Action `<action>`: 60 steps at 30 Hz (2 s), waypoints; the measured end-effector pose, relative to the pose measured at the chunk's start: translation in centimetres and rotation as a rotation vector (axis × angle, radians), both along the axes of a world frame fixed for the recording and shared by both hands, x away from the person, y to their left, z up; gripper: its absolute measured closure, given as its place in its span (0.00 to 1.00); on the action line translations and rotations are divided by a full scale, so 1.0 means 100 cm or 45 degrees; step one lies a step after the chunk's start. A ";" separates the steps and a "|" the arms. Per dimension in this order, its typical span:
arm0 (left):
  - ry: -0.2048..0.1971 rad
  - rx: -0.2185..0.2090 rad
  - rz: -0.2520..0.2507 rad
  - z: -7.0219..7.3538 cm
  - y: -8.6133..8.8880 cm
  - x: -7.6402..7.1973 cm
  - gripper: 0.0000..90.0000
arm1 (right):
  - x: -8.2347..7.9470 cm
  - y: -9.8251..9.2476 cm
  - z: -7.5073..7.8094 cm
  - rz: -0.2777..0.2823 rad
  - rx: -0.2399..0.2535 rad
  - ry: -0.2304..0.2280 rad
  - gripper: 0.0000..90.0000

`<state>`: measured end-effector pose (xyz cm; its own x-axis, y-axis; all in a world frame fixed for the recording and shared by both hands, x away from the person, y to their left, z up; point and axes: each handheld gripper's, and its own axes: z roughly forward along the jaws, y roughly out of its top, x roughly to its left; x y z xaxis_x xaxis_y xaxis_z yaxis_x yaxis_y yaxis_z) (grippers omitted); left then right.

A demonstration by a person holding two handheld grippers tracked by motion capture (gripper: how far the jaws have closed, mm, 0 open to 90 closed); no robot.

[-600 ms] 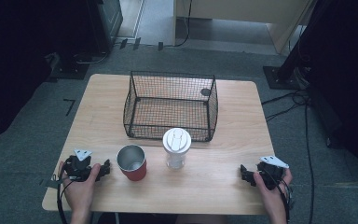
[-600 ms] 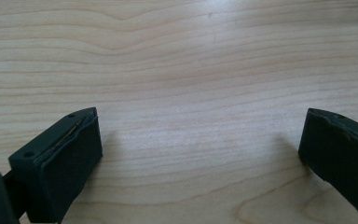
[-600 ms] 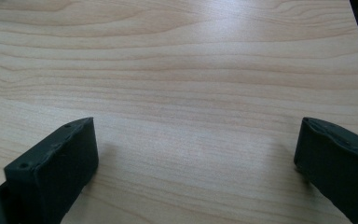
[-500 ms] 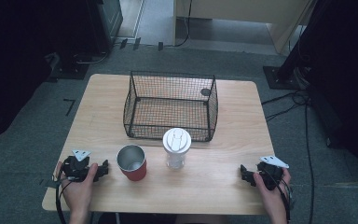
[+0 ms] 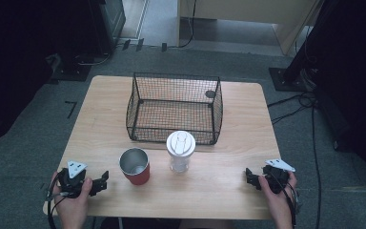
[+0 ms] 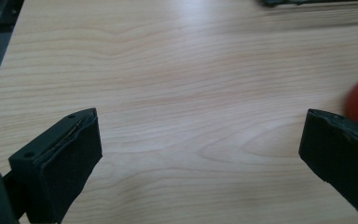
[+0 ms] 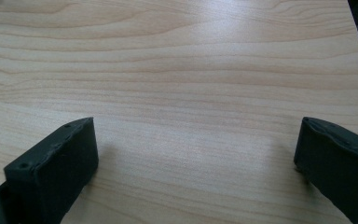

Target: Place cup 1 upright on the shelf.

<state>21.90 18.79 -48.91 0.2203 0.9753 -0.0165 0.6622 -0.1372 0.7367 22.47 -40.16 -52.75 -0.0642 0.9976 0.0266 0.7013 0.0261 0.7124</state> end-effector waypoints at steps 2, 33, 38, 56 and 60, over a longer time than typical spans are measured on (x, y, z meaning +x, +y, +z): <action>-0.011 -0.018 -0.028 0.005 -0.005 -0.004 0.00 | 0.000 0.000 0.000 0.000 0.000 0.000 0.00; -0.062 -0.125 -0.405 0.045 -0.076 -0.015 0.00 | 0.000 0.000 0.000 0.000 0.000 0.000 0.00; -0.078 -0.142 -0.433 0.047 -0.086 -0.010 0.00 | 0.000 0.000 0.000 -0.001 0.001 0.001 0.00; 0.006 -0.038 -0.408 0.040 -0.117 0.022 0.00 | 0.000 0.000 0.000 0.000 0.000 0.001 0.00; 0.023 -0.035 -0.389 0.039 -0.119 0.025 0.03 | 0.000 0.000 0.000 0.001 0.000 0.001 0.00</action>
<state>24.37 6.87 -45.02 0.5030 0.8629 -0.0489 0.6063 -0.3120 0.7315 22.47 -40.17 -52.75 -0.0646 0.9976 0.0265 0.7018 0.0265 0.7119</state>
